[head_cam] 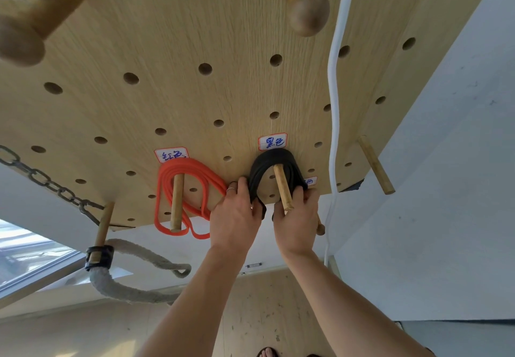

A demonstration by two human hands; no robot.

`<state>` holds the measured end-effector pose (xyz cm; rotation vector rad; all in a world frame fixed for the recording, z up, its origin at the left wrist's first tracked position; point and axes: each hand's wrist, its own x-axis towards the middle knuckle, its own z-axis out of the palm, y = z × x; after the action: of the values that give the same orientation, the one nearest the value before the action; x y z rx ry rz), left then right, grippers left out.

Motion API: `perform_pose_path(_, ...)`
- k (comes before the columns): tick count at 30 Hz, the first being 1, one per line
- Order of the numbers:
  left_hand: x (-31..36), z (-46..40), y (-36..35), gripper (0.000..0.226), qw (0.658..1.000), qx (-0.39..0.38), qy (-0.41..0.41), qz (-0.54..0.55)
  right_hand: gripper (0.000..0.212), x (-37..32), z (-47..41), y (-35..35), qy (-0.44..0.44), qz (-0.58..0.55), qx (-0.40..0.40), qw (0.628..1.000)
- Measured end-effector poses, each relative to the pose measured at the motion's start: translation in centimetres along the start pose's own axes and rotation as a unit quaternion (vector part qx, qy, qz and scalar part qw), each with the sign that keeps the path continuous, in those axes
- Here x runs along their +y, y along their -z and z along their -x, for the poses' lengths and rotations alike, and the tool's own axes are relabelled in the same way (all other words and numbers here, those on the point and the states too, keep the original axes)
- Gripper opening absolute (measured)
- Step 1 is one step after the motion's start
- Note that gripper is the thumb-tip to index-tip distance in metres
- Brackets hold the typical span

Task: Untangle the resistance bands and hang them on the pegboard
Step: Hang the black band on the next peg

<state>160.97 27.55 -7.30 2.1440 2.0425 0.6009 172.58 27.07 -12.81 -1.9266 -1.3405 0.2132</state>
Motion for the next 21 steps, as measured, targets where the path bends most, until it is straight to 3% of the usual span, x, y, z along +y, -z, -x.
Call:
perform_pose_path(3,0.4,0.1,-0.2,0.034,1.0,0.006,0.012,0.0,0.056,-0.4,0.2,0.5,0.007,-0.025,0.012,1.0)
perform_pose_path(7,1.0,0.5,-0.7,0.047,0.999,0.006,0.038,0.02,0.04,-0.4,0.5,0.6,0.003,-0.028,-0.002,1.0)
perform_pose_path(13,1.0,1.1,-0.6,0.039,0.998,0.036,0.036,0.037,0.033,0.1,0.9,1.5,0.02,-0.072,-0.041,0.996)
perform_pose_path(17,0.8,2.2,-0.2,0.04,0.994,0.103,-0.015,0.041,0.036,1.3,1.4,1.7,0.063,-0.049,-0.061,0.995)
perform_pose_path(21,1.2,3.1,-1.6,0.029,0.991,0.058,-0.121,0.008,0.036,2.6,1.3,2.5,0.107,-0.018,-0.077,0.991)
